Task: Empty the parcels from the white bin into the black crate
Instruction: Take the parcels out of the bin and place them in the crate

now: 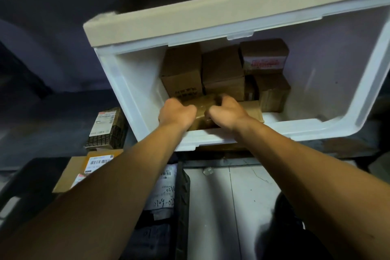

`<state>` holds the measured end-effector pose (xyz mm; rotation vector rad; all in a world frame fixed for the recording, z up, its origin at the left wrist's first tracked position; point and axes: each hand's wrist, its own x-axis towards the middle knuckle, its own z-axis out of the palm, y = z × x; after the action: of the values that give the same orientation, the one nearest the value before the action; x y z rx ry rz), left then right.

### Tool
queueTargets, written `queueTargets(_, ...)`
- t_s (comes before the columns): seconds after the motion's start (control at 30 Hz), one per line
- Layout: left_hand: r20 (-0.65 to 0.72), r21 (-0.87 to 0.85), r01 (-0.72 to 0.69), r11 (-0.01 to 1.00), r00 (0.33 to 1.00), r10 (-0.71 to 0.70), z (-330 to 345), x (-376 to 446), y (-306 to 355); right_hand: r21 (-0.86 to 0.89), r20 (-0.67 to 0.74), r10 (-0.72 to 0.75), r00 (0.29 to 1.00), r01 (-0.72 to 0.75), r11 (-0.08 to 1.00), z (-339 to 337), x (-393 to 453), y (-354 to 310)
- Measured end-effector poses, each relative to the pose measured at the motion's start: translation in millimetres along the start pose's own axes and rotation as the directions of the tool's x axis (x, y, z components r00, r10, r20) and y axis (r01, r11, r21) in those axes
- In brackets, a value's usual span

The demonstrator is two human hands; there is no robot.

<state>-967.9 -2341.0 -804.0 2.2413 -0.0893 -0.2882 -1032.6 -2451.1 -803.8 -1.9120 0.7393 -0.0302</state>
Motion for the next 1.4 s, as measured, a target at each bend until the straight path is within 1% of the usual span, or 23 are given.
queueTargets(0.1, 0.008, -0.169, 0.065, 0.984, 0.998, -0.064, -1, -8, 12, 0.063, -0.004, -0.015, 1.000, 0.015, 0.998, 0, -8, -2)
queueTargets(0.17, 0.049, -0.225, 0.085, 0.971, 0.996, -0.076, 0, -16, 21, 0.049, 0.006, -0.034, 0.999, 0.033, 0.998, 5, -14, -4)
queueTargets(0.2, 0.066, -0.206, 0.072, 0.976, 0.996, -0.059, 1, -21, 25, 0.029, 0.013, -0.048, 0.999, 0.048, 0.998, 7, -15, -4)
queueTargets(0.27, 0.096, -0.100, 0.024, 0.995, 0.995, -0.015, 1, -27, 28, -0.019, 0.020, -0.053, 0.998, 0.054, 0.998, 7, -15, -3)
queueTargets(0.33, 0.094, 0.005, -0.018, 1.000, 0.995, 0.018, 0, -26, 22, -0.088, 0.038, -0.066, 0.997, 0.069, 0.994, 5, -13, -3)
queueTargets(0.4, 0.065, 0.084, -0.025, 0.996, 0.998, 0.020, -4, -20, 11, -0.146, 0.037, -0.071, 0.997, 0.076, 0.986, 5, -10, -2)
queueTargets(0.47, 0.036, 0.122, -0.019, 0.992, 0.999, 0.015, -7, -13, 3, -0.187, -0.010, -0.067, 0.998, 0.064, 0.980, 8, -4, 0)
queueTargets(0.57, 0.062, 0.122, 0.025, 0.992, 0.998, -0.033, -6, -5, 5, -0.216, -0.035, -0.052, 0.998, 0.043, 0.975, 13, 2, -1)
queueTargets(0.67, 0.054, 0.081, 0.072, 0.994, 0.996, -0.077, -3, 0, 12, -0.122, -0.045, 0.004, 0.999, -0.010, 0.993, 14, 9, -3)
queueTargets(0.77, -0.001, 0.074, 0.096, 0.993, 0.995, -0.096, 2, 2, 11, 0.010, -0.091, 0.064, 0.994, -0.063, 0.998, 10, 13, -4)
queueTargets(0.83, -0.031, 0.062, 0.087, 0.994, 0.996, -0.085, 5, 0, 8, 0.100, -0.116, 0.089, 0.989, -0.078, 0.992, 8, 13, -4)
queueTargets(0.9, -0.082, 0.095, 0.038, 0.995, 0.996, -0.030, 5, -3, 5, 0.160, -0.130, 0.089, 0.988, -0.067, 0.985, 5, 11, -4)
queueTargets(0.97, -0.130, 0.139, -0.042, 0.989, 0.990, 0.061, 2, -11, 2, 0.213, -0.140, 0.074, 0.987, -0.043, 0.976, 3, 5, -4)
queueTargets(1.0, -0.147, 0.127, -0.080, 0.989, 0.984, 0.099, -1, -14, 1, 0.232, -0.148, 0.066, 0.987, -0.030, 0.972, 2, 1, -5)
queueTargets(1.07, -0.161, 0.054, -0.125, 0.991, 0.978, 0.132, -10, -20, 1, 0.273, -0.156, 0.049, 0.987, -0.005, 0.962, 1, -10, -8)
queueTargets(1.27, -0.187, -0.181, -0.168, 0.969, 0.973, 0.134, -44, -47, 12, 0.340, -0.152, -0.032, 0.988, 0.083, 0.937, -11, -62, -30)
queueTargets(1.33, -0.180, -0.248, -0.157, 0.956, 0.977, 0.114, -54, -59, 15, 0.359, -0.165, -0.034, 0.986, 0.092, 0.929, -20, -84, -40)
queueTargets(1.4, -0.137, -0.376, -0.094, 0.922, 0.990, 0.044, -63, -75, 19, 0.379, -0.206, -0.025, 0.978, 0.103, 0.920, -30, -106, -45)
